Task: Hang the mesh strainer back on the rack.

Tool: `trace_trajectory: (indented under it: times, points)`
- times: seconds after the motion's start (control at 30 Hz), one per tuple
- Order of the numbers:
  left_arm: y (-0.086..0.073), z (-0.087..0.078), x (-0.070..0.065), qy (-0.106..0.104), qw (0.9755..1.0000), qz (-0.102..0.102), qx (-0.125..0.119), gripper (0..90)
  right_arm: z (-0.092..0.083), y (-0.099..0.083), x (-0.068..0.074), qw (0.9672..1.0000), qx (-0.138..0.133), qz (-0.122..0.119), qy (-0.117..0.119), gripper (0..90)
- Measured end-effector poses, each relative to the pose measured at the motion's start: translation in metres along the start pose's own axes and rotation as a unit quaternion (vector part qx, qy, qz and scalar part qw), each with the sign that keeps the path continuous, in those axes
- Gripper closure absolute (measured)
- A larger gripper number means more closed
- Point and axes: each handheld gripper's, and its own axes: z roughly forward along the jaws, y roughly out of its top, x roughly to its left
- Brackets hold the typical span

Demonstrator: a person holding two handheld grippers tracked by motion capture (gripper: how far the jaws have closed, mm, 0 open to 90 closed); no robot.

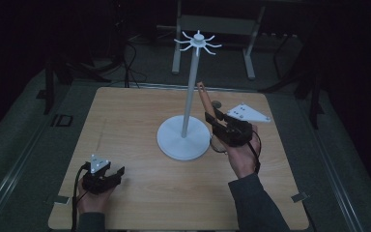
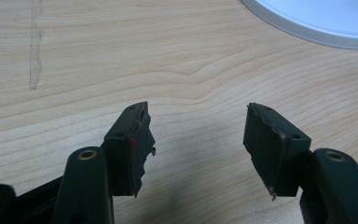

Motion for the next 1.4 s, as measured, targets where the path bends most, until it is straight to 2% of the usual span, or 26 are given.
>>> trace_trajectory:
  times: [1.0,1.4]
  points:
    - [0.000,0.000,0.000,0.001,1.0000,-0.002,0.000,41.4,-0.019,0.019,-0.013,0.9985,-0.046,0.024,-0.018,68.9]
    - [0.000,0.000,0.000,0.001,1.0000,-0.002,0.000,41.4,-0.025,0.027,-0.016,0.9976,-0.061,0.023,-0.026,68.9]
